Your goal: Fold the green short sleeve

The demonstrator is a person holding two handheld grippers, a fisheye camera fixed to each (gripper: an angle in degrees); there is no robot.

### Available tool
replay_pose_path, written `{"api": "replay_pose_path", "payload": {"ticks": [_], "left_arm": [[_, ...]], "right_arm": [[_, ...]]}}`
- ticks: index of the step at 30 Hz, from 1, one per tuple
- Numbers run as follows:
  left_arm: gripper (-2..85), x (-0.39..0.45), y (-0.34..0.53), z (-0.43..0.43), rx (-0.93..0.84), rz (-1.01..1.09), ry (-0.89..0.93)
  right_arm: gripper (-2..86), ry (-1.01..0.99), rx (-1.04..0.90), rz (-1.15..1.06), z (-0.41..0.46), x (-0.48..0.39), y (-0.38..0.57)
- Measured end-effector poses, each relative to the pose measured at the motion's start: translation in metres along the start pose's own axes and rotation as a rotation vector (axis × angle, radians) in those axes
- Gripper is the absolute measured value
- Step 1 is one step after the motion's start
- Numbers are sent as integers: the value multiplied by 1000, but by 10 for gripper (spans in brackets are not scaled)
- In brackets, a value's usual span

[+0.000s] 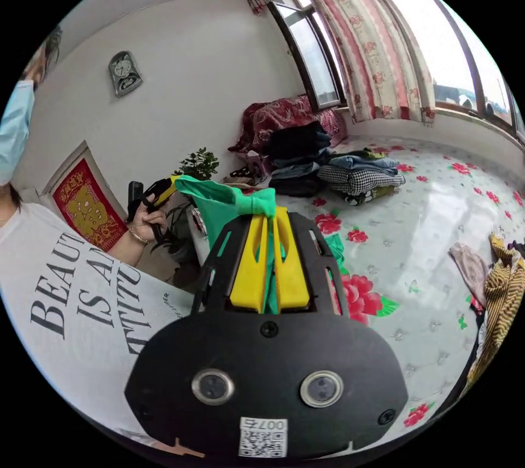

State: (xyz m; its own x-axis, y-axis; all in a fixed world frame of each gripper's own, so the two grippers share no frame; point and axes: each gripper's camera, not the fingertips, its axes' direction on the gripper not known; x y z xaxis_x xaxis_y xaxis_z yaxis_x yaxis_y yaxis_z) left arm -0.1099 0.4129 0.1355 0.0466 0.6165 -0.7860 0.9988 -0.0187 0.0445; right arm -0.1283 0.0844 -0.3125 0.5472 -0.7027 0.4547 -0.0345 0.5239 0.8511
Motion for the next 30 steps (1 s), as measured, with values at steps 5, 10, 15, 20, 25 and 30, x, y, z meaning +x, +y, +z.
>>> {"api": "replay_pose_path", "payload": {"ticks": [5,10,15,20,25,30], "left_arm": [[-10,128,-72,-31,205,400,167],[-9,197,-94,-46,432,600,212],[2,148,-85,17,294,463,-240],[104,19,1,62,-165,126,-401],[122,-6,95,56,-472,30,-541],[158,4,156,100,-652,-22,-293]], "right_arm": [[7,185,290,-303,-111,-70,-68],[4,120,436,-330,-156,-87,-79],[3,-146,157,-297,-74,-73,-36],[-1,-198,-245,-27,78,-48,59],[-2,-336,-261,118,116,-31,88],[-1,-371,-288,-16,140,-58,67]]}}
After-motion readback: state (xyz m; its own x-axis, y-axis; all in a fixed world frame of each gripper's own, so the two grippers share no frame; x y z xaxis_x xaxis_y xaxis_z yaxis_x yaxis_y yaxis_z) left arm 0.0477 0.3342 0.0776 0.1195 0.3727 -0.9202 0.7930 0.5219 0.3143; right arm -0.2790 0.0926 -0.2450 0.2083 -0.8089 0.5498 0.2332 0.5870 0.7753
